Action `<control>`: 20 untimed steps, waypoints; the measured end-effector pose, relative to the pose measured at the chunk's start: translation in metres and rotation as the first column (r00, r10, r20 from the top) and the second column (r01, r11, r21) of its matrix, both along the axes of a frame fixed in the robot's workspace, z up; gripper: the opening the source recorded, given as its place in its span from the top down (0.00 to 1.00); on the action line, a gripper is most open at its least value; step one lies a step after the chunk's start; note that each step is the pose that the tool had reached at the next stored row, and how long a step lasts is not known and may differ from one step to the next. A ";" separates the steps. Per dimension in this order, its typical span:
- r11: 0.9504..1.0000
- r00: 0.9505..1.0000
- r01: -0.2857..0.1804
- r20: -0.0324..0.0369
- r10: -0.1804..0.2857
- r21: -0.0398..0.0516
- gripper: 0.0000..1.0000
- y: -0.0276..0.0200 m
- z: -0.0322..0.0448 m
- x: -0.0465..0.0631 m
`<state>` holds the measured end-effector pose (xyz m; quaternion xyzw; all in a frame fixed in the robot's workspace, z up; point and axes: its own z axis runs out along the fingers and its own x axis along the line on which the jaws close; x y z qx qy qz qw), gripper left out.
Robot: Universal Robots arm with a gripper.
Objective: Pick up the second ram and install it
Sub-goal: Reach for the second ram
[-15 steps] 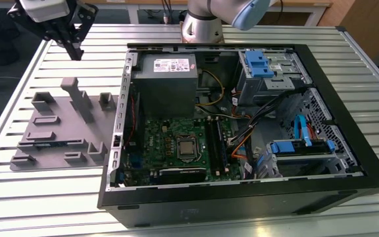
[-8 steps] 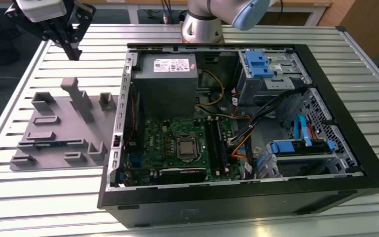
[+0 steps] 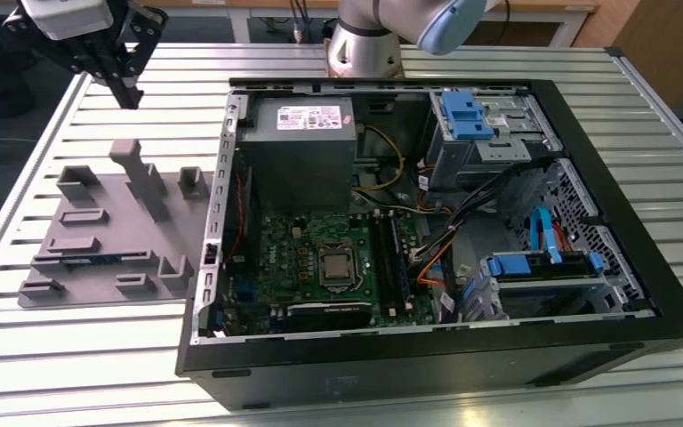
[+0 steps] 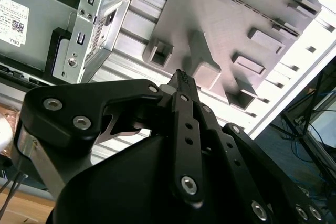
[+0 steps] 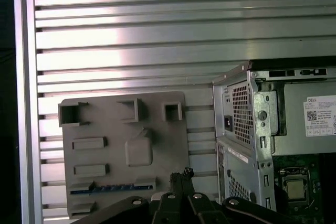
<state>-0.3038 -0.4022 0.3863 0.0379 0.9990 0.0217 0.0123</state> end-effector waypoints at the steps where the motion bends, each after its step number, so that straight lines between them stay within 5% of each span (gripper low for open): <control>1: 1.000 1.000 0.000 0.000 0.000 0.000 0.89 0.0000 0.0000 -0.001; 20: 1.000 1.000 0.000 0.000 0.000 0.000 0.89 0.0000 0.0000 -0.010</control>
